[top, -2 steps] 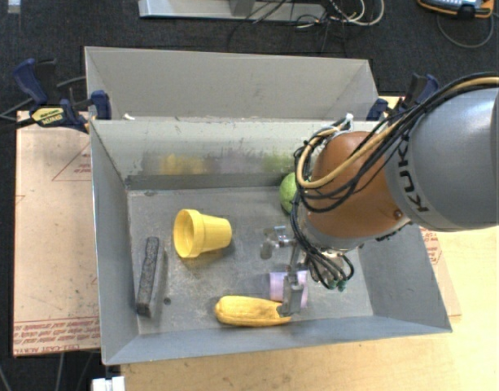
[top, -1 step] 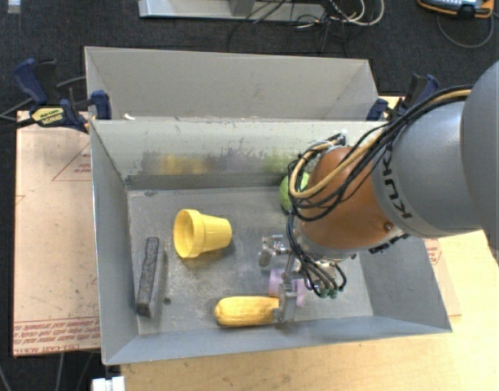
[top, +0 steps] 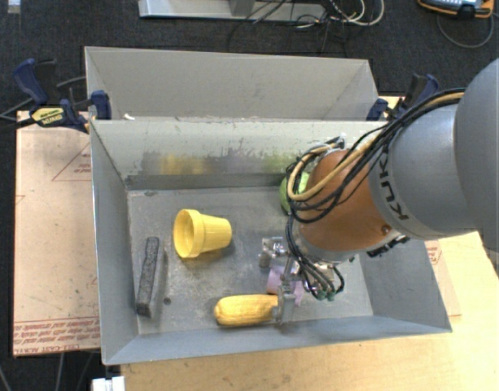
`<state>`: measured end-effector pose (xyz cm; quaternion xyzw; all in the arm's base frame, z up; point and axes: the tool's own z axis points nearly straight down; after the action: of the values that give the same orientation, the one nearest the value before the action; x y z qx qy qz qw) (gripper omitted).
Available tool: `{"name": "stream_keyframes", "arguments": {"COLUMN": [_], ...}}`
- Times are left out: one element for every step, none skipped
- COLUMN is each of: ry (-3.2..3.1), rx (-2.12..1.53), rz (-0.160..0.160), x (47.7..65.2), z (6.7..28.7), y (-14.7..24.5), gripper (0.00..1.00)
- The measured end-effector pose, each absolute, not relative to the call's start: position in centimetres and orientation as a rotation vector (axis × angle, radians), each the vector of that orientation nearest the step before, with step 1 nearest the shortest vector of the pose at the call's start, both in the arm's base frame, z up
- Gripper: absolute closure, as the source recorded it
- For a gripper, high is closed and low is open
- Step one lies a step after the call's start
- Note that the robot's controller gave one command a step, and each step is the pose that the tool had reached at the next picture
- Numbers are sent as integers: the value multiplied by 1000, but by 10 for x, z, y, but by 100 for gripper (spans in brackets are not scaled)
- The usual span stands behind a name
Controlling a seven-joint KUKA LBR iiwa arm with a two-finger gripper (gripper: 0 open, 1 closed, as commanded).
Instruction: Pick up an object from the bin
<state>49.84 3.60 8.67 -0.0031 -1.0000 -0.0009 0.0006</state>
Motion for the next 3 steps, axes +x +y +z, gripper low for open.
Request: {"name": "stream_keyframes", "arguments": {"ry": [-3128, -3128, -3096], "rx": [313, 313, 560], "rz": [-6, -6, -8], "x": [486, 486, 511], "z": [70, 70, 70], "y": [45, 45, 25], "gripper": [100, 100, 100]}}
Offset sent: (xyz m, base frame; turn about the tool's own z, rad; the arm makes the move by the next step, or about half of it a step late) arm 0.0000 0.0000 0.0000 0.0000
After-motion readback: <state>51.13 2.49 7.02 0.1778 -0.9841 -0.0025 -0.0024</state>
